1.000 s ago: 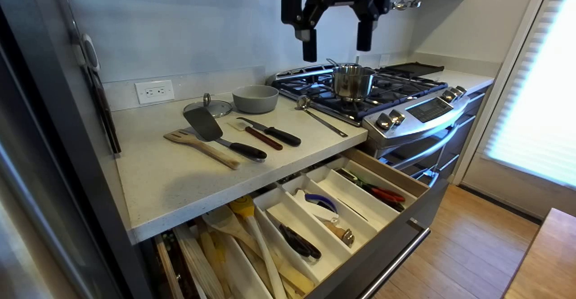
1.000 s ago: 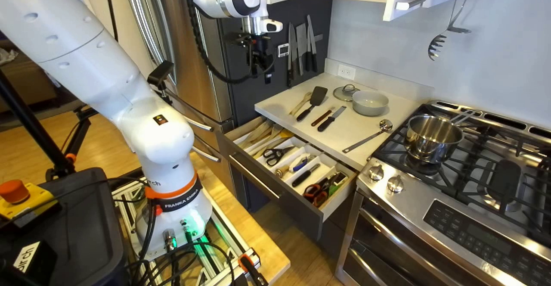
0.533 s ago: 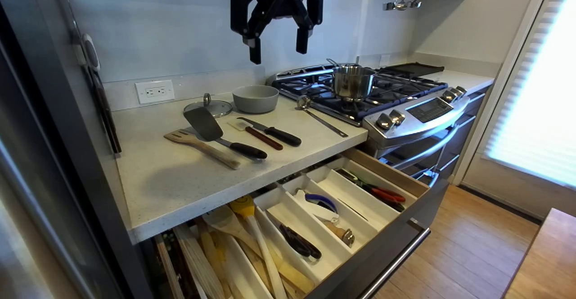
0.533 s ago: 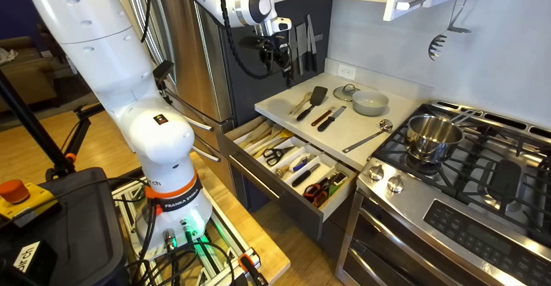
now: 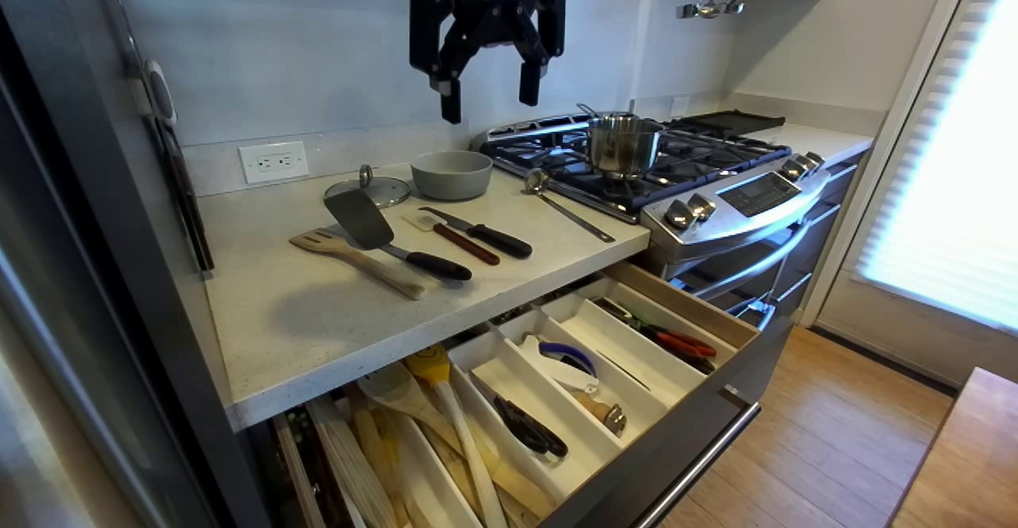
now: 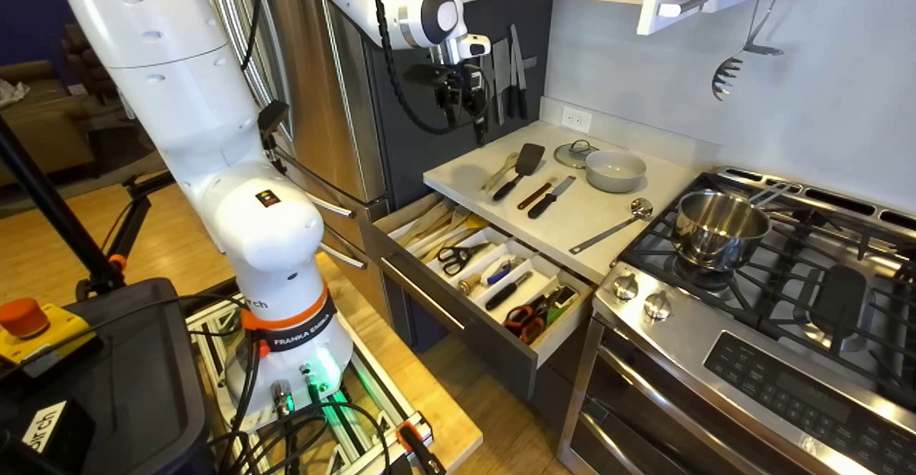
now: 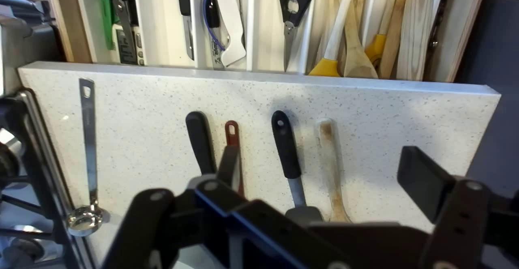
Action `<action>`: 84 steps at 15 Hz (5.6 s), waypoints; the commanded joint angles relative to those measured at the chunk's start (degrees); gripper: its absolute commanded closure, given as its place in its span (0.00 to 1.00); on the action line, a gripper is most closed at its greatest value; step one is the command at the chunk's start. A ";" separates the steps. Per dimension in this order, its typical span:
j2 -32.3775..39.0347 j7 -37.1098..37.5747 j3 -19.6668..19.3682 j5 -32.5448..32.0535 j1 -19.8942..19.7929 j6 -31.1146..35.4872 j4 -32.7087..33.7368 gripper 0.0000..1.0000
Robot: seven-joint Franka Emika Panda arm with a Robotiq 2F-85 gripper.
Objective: Remove all the utensils on the cabinet top and put each utensil in a different compartment of the drawer starting with the wooden ladle into the left most compartment then the black spatula into the second far left compartment and continue with the same sequence up to the black knife
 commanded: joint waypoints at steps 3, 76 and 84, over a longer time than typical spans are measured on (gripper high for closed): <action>9.88 -16.49 -3.64 10.59 0.73 10.96 2.79 0.00; 43.59 -16.86 -2.43 13.29 5.99 18.76 32.87 0.94; 32.34 -21.25 5.08 25.57 0.95 4.14 22.30 0.94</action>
